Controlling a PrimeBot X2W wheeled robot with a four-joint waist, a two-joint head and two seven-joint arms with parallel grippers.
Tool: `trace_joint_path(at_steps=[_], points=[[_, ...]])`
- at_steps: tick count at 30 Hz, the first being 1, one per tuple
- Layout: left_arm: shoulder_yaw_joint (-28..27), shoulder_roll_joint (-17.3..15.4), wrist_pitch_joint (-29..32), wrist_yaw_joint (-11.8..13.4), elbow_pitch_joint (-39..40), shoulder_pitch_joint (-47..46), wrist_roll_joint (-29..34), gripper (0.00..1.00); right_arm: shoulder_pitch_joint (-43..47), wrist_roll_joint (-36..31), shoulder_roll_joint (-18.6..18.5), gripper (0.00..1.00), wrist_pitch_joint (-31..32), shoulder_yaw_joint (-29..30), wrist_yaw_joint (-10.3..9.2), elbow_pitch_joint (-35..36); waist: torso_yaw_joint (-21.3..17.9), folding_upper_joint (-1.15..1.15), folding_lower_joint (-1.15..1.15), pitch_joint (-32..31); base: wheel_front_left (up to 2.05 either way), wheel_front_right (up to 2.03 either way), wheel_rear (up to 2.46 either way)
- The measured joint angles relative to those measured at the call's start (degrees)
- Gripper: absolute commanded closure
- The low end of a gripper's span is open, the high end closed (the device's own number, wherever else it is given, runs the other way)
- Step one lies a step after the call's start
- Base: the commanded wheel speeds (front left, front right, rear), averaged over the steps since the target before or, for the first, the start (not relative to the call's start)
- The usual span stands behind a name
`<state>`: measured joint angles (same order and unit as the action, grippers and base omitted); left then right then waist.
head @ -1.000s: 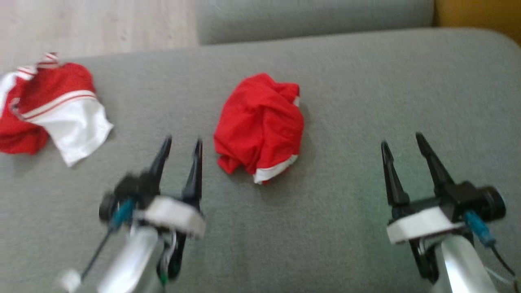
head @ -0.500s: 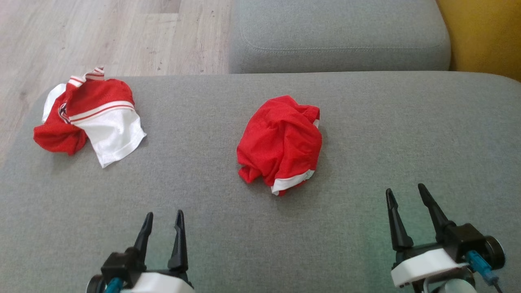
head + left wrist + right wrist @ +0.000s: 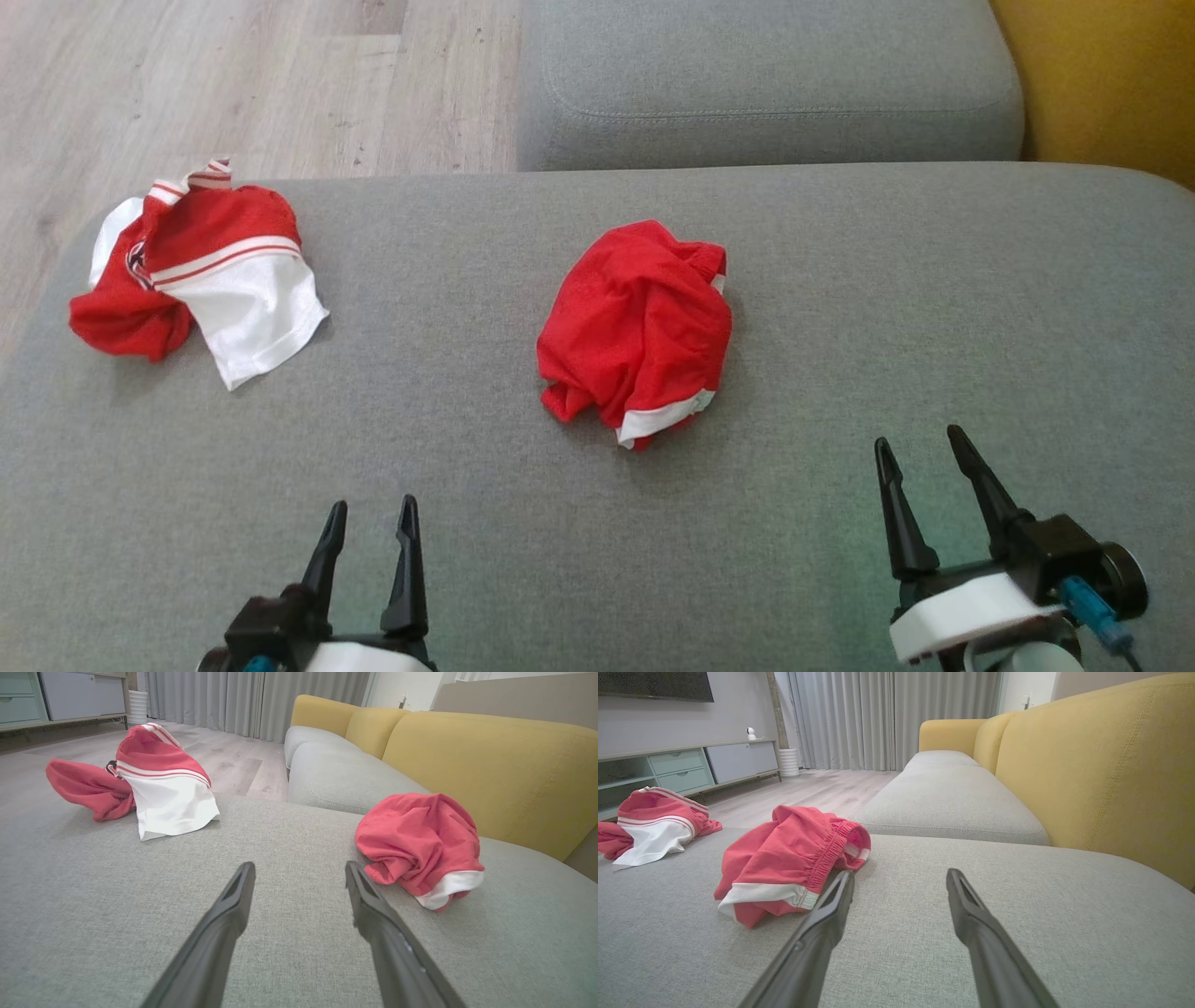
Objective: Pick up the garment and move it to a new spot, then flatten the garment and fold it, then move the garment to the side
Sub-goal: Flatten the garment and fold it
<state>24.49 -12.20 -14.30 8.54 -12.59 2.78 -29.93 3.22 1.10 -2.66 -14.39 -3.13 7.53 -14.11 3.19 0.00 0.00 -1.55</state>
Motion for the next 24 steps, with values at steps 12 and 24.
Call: trace_joint_path(at_steps=[12,24], points=[[-0.15,0.00,0.00,-0.07,0.16,-0.01,1.03,0.00,-0.20,0.41,0.00,0.00,0.00,-1.91,0.00,-2.44,1.23,0.00,0.00,0.05,0.00,0.00,0.00],[1.70,1.01,0.00,-0.40,1.88,-1.30,2.55,0.00,-17.13,-0.19,-0.05,0.00,6.12,-5.92,0.00,-15.77,5.85,0.00,0.01,4.69,0.00,0.00,0.00]])
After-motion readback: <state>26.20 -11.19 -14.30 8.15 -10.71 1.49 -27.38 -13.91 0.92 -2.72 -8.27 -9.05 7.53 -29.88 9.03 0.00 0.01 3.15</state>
